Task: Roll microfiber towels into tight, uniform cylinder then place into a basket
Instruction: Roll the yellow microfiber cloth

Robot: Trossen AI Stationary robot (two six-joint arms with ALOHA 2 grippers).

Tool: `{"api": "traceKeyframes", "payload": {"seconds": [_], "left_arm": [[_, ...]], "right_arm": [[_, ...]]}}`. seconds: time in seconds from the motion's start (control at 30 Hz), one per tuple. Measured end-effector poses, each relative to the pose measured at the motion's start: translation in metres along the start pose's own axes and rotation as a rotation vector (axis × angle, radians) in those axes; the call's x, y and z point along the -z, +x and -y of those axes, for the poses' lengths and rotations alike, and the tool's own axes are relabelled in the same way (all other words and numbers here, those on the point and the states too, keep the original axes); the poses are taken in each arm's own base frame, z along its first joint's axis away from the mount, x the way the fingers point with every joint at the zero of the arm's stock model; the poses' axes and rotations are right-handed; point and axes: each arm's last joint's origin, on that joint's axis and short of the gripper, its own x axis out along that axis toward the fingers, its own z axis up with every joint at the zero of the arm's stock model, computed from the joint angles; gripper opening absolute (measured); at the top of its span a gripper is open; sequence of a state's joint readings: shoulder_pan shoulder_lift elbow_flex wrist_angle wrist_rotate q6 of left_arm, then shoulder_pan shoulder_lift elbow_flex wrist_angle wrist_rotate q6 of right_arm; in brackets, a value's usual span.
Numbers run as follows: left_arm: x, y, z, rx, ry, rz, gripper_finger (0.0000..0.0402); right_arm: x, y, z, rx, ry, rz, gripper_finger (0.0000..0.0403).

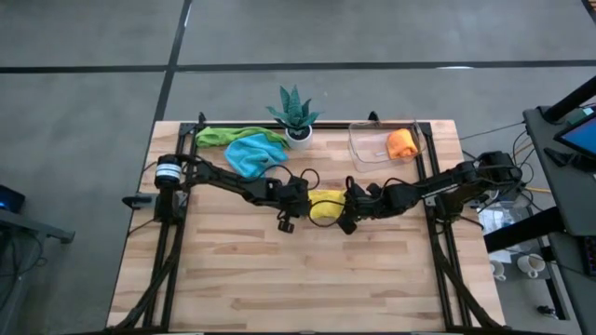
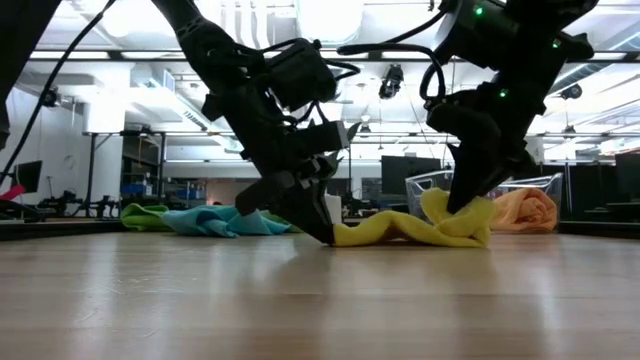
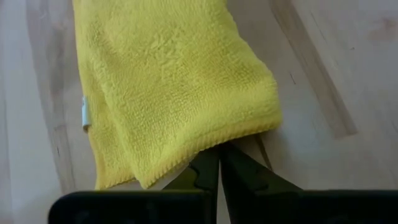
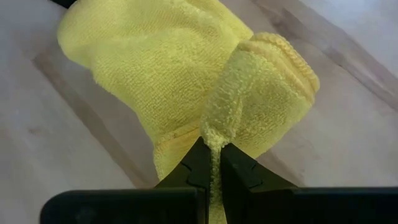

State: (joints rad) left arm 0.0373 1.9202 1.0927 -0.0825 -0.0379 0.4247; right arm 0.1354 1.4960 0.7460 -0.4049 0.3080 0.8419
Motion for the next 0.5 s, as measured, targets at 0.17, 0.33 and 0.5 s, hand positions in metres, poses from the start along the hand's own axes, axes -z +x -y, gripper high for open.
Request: {"api": "traceKeyframes", "payload": {"seconds": [0.17,0.33,0.5], "left_arm": [[0.0,0.0,0.0,-0.006,0.0,-0.003,0.0],[0.001,0.0,0.0,-0.014,0.0,-0.008,0.0],[0.001,0.0,-0.001,-0.018,0.0,-0.01,0.0]], "right_arm": [[-0.004,0.002,0.004,0.007,0.026,0.002,0.0012],[-0.009,0.002,-0.001,-0.043,0.038,0.051,0.0024],[-0.013,0.002,-0.002,-0.064,0.042,0.077,0.0032]]}}
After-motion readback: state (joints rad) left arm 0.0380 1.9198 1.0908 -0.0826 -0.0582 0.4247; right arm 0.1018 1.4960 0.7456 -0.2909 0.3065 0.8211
